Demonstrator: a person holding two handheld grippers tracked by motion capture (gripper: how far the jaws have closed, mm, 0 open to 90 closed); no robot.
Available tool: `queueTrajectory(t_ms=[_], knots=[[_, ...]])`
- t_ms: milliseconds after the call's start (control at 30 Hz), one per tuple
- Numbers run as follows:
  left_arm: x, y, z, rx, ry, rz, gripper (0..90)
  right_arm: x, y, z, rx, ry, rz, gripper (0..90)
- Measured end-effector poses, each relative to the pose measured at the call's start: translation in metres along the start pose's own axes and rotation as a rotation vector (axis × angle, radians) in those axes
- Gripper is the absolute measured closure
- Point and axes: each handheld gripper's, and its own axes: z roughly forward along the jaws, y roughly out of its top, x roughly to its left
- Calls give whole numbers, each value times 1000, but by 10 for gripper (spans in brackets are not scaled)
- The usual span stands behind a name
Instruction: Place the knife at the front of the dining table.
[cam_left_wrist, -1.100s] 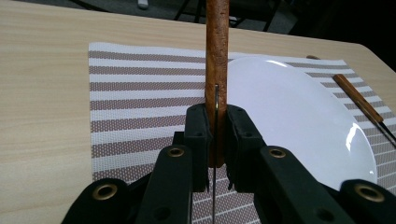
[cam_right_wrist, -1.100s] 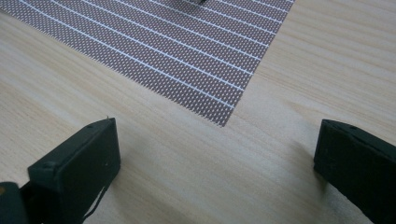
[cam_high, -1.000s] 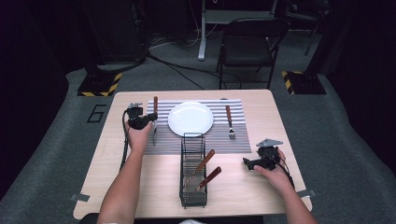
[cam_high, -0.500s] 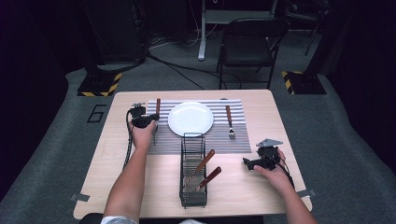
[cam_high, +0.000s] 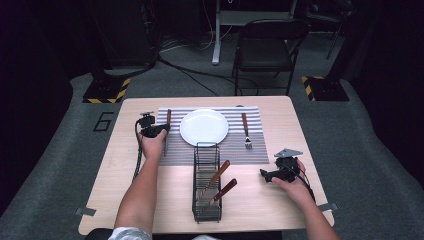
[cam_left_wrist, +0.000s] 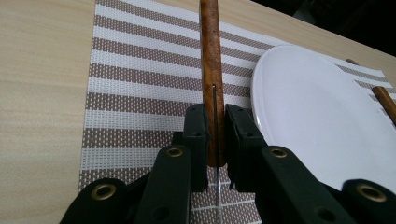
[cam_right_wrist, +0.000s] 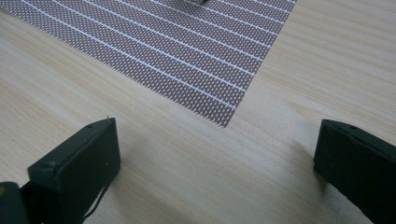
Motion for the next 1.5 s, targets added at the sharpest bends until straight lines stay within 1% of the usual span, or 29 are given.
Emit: queueTrajectory(t_ms=[33,67,133,167,200,233,333,400,500,633,700,733,767,833,900,967,1033,1067,1100,1133,1167,1200,1300,1333,1367,1400,1433,1500], knots=[[0,0,0,0,0,0,801,0,0,0,0,0,-1,0],[0,-1,2,-1,-1,-15,801,0,0,0,0,0,-1,0],[2,-2,3,1,-2,-18,801,0,0,0,0,0,-1,0],[2,-3,4,8,-2,-26,801,0,0,0,0,0,-2,0],[2,-3,4,8,-2,-26,801,0,0,0,0,0,-2,0],[2,-3,5,6,1,-34,801,0,0,0,0,0,-1,0],[3,-5,8,11,11,-32,801,0,0,0,1,0,-1,0],[3,-6,9,13,14,-38,800,0,0,0,0,4,1,0],[3,-7,9,15,17,-34,800,0,0,0,2,2,2,0],[5,-7,8,19,17,-47,800,0,0,0,1,2,2,0],[6,-6,7,15,20,-38,800,0,0,0,1,3,1,0],[6,-6,7,15,20,-38,800,0,0,0,1,3,1,0],[5,-6,7,6,20,-47,800,1,0,0,1,3,2,0],[6,-5,6,7,18,-38,799,1,0,0,1,3,2,0],[5,-5,5,4,24,-44,776,1,0,0,1,3,2,0],[7,-4,3,1,32,-30,766,1,0,0,1,3,2,0],[8,-3,0,-2,40,-34,748,1,0,0,1,3,1,0],[10,-2,-4,1,48,-21,742,1,0,0,1,3,2,0],[10,-2,-4,1,48,-21,738,1,0,0,1,3,2,0],[11,-1,-6,0,54,-8,731,1,0,0,1,3,2,0],[12,0,-8,-2,56,-9,731,1,0,0,1,3,2,0],[12,1,-9,0,55,-18,716,1,0,0,1,3,2,0],[13,2,-14,-11,55,0,703,1,0,0,1,3,1,0],[13,2,-16,-12,52,4,685,1,0,0,1,3,2,0],[13,1,-19,-23,51,16,677,1,0,0,1,3,2,0],[13,1,-21,-28,47,13,677,1,0,0,1,3,2,0],[13,0,-24,-34,47,18,653,1,0,0,1,3,2,0],[13,-1,-27,-36,46,19,642,1,0,0,1,3,2,0]])
